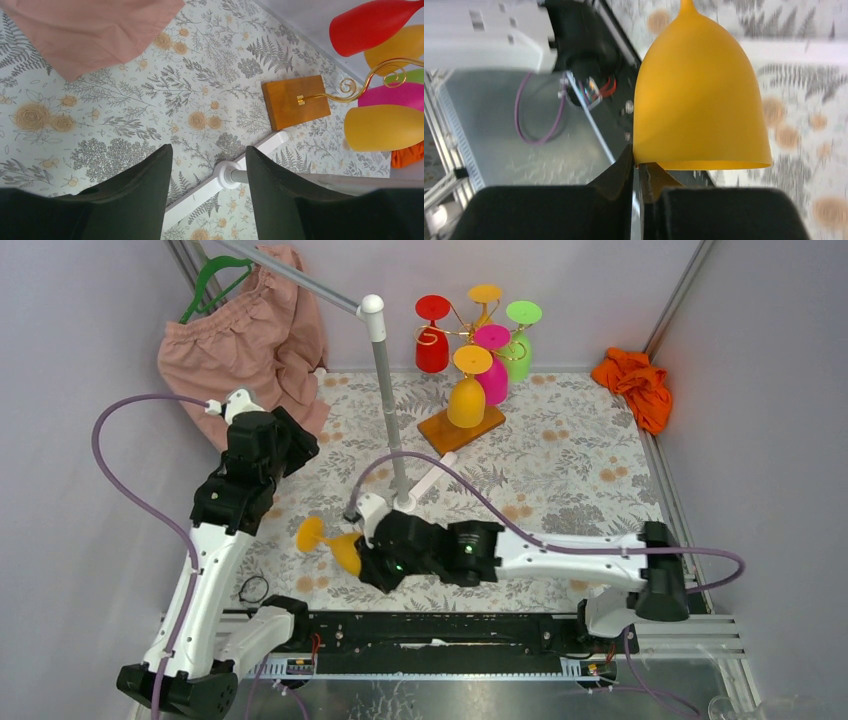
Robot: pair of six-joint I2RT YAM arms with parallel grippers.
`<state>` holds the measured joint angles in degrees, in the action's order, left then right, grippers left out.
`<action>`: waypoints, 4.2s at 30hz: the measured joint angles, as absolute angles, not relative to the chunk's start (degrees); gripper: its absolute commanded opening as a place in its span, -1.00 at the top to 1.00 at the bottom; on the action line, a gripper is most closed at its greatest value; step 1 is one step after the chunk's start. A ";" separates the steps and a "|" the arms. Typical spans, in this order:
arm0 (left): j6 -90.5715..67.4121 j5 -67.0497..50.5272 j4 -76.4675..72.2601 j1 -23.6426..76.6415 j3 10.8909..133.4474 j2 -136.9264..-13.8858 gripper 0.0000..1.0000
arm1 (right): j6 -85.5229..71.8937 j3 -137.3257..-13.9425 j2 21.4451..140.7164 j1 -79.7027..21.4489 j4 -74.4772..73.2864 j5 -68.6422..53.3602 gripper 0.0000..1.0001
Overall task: Take the wine glass off the wine glass rack
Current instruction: Pick up the wine glass at the center of the board, then place the wine glass at the center of the board.
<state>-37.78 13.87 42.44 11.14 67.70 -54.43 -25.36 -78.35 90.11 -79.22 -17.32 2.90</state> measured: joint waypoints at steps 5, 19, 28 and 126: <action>-37.47 13.56 43.62 11.14 70.26 -56.47 -0.30 | -33.56 -73.97 80.38 -82.91 -30.63 8.38 1.00; -38.52 -0.82 41.58 9.85 78.56 -67.94 -0.29 | -49.78 -93.30 83.94 -73.58 -76.99 35.86 1.00; -38.79 -8.51 38.63 4.29 79.92 -69.84 -0.28 | -37.54 -110.59 94.89 -51.48 -81.69 38.63 1.00; -49.19 -34.79 21.39 -2.04 67.42 -81.03 -0.18 | -20.75 -74.61 86.02 -32.64 -83.59 -10.17 0.73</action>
<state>-49.19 -34.79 21.39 -2.04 67.42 -81.03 -20.75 -74.61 86.02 -32.64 -83.59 -10.17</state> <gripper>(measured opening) 0.595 0.090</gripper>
